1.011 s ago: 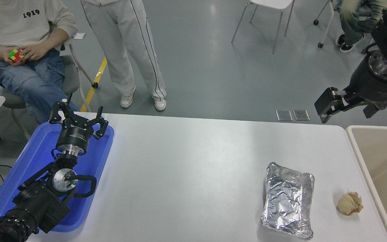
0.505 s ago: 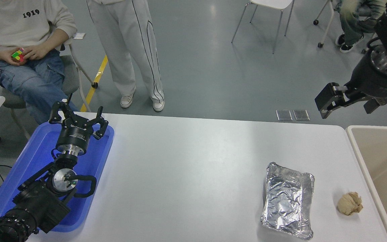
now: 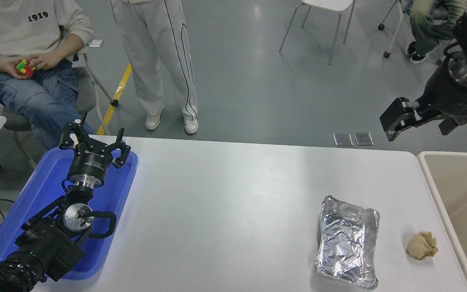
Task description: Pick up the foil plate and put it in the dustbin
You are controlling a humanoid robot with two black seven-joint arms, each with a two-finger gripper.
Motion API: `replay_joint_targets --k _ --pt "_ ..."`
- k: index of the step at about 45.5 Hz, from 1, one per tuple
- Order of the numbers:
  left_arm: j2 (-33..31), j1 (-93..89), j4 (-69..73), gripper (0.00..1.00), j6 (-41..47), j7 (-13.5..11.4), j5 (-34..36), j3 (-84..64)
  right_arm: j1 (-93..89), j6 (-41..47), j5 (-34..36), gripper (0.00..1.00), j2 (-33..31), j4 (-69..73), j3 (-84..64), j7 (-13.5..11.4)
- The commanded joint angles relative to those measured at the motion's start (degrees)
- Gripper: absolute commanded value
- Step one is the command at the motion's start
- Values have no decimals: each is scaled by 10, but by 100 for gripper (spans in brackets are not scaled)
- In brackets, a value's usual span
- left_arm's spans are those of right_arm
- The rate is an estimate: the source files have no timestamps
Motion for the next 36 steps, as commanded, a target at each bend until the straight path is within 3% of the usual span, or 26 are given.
replay_joint_targets --k 1,18,36 --pt "0 0 0 100 0 0 0 0 -1 0 0 100 -7 0 -10 0" --pt "0 0 0 100 0 0 0 0 -5 0 1 100 -18 2 -25 1" --pt "0 0 0 100 0 0 0 0 -75 0 2 100 -74 0 -13 1"
